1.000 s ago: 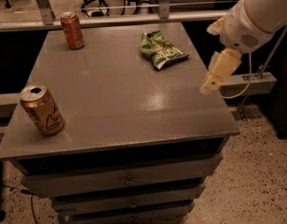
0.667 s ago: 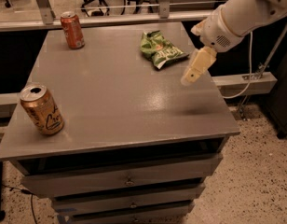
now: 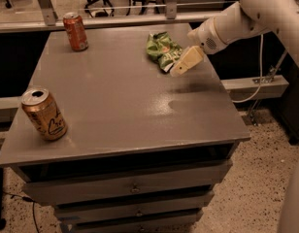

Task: Move green jalapeno chip bag near coke can

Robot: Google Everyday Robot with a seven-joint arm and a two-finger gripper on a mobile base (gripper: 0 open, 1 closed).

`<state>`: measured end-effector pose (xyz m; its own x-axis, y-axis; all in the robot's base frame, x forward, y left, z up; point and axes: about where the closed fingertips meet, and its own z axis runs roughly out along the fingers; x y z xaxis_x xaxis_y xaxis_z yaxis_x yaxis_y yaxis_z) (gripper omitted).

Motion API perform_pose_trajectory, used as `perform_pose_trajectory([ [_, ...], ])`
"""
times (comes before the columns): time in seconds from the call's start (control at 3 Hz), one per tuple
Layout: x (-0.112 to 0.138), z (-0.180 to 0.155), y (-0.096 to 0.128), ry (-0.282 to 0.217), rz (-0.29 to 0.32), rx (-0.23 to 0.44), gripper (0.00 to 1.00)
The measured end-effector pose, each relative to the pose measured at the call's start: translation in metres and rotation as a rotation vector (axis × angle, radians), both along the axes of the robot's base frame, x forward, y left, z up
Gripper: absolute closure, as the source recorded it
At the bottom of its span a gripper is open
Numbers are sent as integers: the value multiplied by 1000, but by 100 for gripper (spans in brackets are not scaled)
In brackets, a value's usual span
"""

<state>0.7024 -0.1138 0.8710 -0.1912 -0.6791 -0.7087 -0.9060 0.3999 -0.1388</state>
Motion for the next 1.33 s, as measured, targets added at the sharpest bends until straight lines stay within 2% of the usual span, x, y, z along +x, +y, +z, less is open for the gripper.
perform_pose_trajectory([
  [0.33,30,-12,11,9,-25,67,0],
  [0.67,47,-22,18,17,-43,109,17],
  [1.0,57,-29,23,18,-52,133,41],
  [1.33,61,-22,20,-4,-60,145,64],
])
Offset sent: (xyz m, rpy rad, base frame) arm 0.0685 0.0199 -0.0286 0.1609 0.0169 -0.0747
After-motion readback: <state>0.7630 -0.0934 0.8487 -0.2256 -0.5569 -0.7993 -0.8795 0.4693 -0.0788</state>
